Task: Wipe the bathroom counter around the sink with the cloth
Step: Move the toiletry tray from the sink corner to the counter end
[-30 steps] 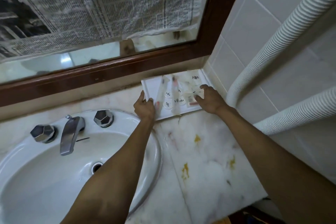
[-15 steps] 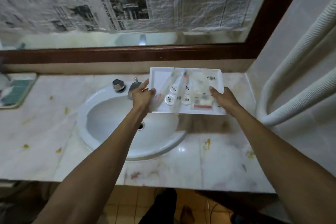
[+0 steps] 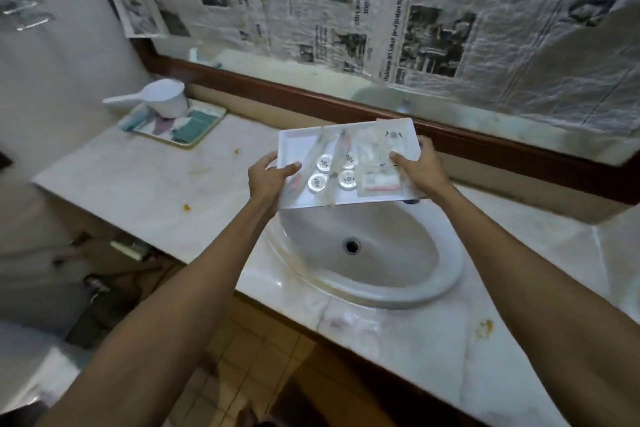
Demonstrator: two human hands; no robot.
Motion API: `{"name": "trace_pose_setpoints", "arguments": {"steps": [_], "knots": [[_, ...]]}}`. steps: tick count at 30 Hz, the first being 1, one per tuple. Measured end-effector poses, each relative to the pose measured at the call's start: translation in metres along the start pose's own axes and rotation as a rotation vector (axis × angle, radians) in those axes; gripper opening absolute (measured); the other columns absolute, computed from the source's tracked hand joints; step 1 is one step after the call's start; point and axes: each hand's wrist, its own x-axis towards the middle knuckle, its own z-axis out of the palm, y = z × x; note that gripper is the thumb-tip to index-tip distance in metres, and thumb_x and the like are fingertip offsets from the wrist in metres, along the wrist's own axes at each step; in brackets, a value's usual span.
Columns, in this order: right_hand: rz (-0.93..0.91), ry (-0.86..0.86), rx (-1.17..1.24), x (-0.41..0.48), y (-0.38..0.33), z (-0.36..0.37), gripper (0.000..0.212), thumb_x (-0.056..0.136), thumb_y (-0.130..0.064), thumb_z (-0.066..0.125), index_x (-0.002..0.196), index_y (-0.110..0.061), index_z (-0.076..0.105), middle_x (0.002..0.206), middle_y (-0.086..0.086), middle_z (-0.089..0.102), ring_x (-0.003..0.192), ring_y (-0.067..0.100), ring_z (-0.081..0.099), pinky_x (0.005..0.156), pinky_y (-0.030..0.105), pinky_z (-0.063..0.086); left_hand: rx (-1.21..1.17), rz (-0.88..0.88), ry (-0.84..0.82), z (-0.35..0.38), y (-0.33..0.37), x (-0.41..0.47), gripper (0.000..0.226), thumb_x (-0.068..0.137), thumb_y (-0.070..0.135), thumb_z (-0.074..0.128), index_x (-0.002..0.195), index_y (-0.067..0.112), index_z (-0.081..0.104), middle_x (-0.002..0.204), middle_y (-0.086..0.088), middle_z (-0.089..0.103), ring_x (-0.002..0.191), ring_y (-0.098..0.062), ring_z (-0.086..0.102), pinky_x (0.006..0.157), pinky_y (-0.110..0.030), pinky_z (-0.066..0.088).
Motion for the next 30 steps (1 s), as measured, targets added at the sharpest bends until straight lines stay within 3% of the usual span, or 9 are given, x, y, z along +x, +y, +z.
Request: {"name": "trace_pose_setpoints", "arguments": {"steps": [2, 5, 11, 16, 20, 23, 26, 28, 30], "knots": [[-0.043, -0.032, 0.017, 0.009, -0.036, 0.038, 0.065, 0.082, -0.042, 0.073, 0.136, -0.020, 0.043, 0.118, -0.006, 0.060, 0.106, 0.018, 0.060, 0.094, 0.040, 0.049, 0.025, 0.030, 0.061, -0.043, 0.012, 0.022, 0.063, 0.067, 0.016, 0.091, 0.125, 0.011, 0.067, 0.121, -0.007, 0.070, 0.103, -0.026, 0.069, 0.090, -0.042, 0.059], [-0.089, -0.080, 0.023, 0.019, -0.088, 0.106, 0.066, 0.082, -0.039, 0.074, 0.136, -0.018, 0.043, 0.126, -0.001, 0.061, 0.107, 0.019, 0.060, 0.096, 0.041, 0.049, 0.025, 0.029, 0.132, -0.114, 0.029, 0.058, 0.068, 0.059, 0.022, 0.094, 0.121, 0.015, 0.068, 0.119, -0.009, 0.071, 0.104, -0.030, 0.069, 0.091, -0.049, 0.059], [-0.161, -0.181, 0.057, 0.020, -0.172, 0.253, 0.062, 0.084, -0.038, 0.072, 0.134, -0.015, 0.044, 0.123, -0.002, 0.060, 0.110, 0.021, 0.060, 0.097, 0.043, 0.048, 0.042, 0.081, 0.249, -0.252, 0.055, 0.117, 0.061, 0.070, 0.022, 0.089, 0.126, 0.018, 0.065, 0.116, 0.000, 0.069, 0.103, -0.022, 0.067, 0.091, -0.036, 0.055], [-0.169, -0.263, 0.067, 0.025, -0.212, 0.359, 0.071, 0.070, -0.059, 0.066, 0.129, -0.026, 0.047, 0.121, -0.007, 0.064, 0.110, 0.020, 0.062, 0.099, 0.048, 0.048, 0.053, 0.071, 0.319, -0.349, 0.063, 0.162, 0.060, 0.070, 0.027, 0.088, 0.126, 0.023, 0.065, 0.115, 0.000, 0.069, 0.102, -0.021, 0.067, 0.091, -0.038, 0.056], [-0.168, -0.318, 0.013, 0.028, -0.246, 0.422, 0.060, 0.084, -0.047, 0.066, 0.130, -0.015, 0.046, 0.119, -0.004, 0.058, 0.108, 0.020, 0.058, 0.098, 0.044, 0.047, 0.034, 0.041, 0.376, -0.406, 0.062, 0.192, 0.052, 0.073, 0.025, 0.087, 0.121, 0.024, 0.065, 0.107, -0.001, 0.072, 0.092, -0.018, 0.068, 0.079, -0.030, 0.055], [-0.152, -0.378, -0.028, 0.039, -0.261, 0.471, 0.069, 0.078, -0.055, 0.065, 0.131, -0.014, 0.048, 0.126, 0.006, 0.056, 0.110, 0.025, 0.060, 0.097, 0.047, 0.051, 0.041, 0.039, 0.405, -0.440, 0.056, 0.211, 0.050, 0.080, 0.020, 0.083, 0.125, 0.020, 0.063, 0.101, 0.005, 0.067, 0.080, -0.009, 0.062, 0.065, -0.020, 0.048], [-0.116, -0.466, -0.047, 0.056, -0.263, 0.524, 0.073, 0.078, -0.056, 0.064, 0.134, -0.014, 0.044, 0.133, 0.014, 0.051, 0.114, 0.032, 0.057, 0.098, 0.052, 0.051, 0.072, -0.001, 0.375, -0.475, 0.035, 0.238, 0.066, 0.080, 0.024, 0.084, 0.140, 0.018, 0.054, 0.124, -0.003, 0.068, 0.097, -0.018, 0.068, 0.081, -0.031, 0.057], [-0.121, -0.490, -0.060, 0.065, -0.263, 0.562, 0.074, 0.076, -0.058, 0.064, 0.135, -0.017, 0.046, 0.134, 0.014, 0.052, 0.120, 0.033, 0.055, 0.100, 0.052, 0.049, 0.081, -0.035, 0.362, -0.497, 0.021, 0.259, 0.075, 0.082, 0.024, 0.083, 0.147, 0.017, 0.046, 0.136, -0.004, 0.062, 0.111, -0.022, 0.065, 0.092, -0.037, 0.055], [-0.133, -0.512, -0.082, 0.071, -0.269, 0.597, 0.068, 0.079, -0.053, 0.066, 0.132, -0.014, 0.049, 0.132, 0.012, 0.057, 0.122, 0.032, 0.055, 0.101, 0.048, 0.048, 0.080, -0.074, 0.362, -0.516, 0.005, 0.279, 0.079, 0.083, 0.023, 0.082, 0.150, 0.015, 0.042, 0.139, -0.004, 0.058, 0.117, -0.023, 0.062, 0.092, -0.035, 0.053]]}}
